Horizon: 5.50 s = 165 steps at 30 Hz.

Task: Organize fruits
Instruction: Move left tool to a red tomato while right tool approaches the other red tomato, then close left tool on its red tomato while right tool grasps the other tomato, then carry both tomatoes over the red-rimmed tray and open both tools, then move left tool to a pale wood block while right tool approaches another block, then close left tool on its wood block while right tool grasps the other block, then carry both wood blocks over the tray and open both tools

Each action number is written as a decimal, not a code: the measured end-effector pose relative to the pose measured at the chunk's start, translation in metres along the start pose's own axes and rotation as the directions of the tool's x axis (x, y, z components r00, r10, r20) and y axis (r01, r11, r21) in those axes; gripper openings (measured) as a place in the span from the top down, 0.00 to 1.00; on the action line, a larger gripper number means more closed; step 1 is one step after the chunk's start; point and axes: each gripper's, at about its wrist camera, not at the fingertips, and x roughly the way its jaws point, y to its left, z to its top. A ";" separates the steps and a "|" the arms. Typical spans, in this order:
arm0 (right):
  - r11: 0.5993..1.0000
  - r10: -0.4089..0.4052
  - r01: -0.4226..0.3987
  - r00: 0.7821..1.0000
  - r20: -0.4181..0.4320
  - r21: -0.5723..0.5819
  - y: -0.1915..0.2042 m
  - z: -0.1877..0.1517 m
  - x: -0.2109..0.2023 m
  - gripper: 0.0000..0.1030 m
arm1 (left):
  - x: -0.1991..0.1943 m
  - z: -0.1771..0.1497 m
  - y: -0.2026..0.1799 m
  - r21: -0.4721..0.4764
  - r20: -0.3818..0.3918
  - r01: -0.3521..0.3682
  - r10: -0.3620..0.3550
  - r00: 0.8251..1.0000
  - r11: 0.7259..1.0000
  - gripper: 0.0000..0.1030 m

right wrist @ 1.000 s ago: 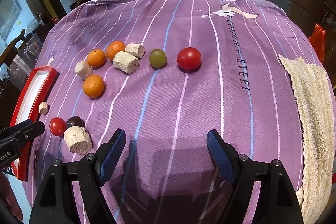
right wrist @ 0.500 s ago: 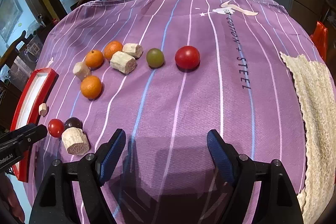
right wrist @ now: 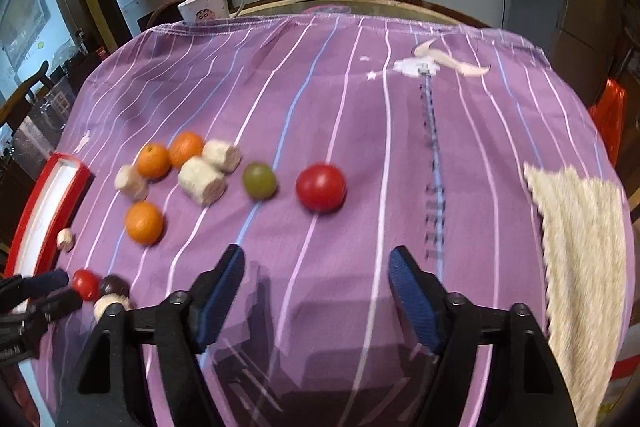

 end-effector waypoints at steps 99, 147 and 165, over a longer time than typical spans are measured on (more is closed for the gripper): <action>0.978 0.068 -0.085 0.993 -0.093 -0.190 0.153 -0.042 -0.010 0.57 | -0.047 0.033 0.083 -0.053 0.058 0.048 -0.045 0.997 0.997 0.40; 0.943 0.316 -0.324 0.943 -0.105 -0.075 0.170 -0.026 -0.044 0.61 | -0.073 0.026 0.153 -0.221 0.140 -0.018 0.051 0.989 0.975 0.70; 0.835 0.405 -0.476 0.871 -0.277 -0.276 0.353 -0.036 0.003 0.60 | -0.068 -0.021 0.278 -0.344 0.005 -0.199 0.214 0.977 0.918 0.70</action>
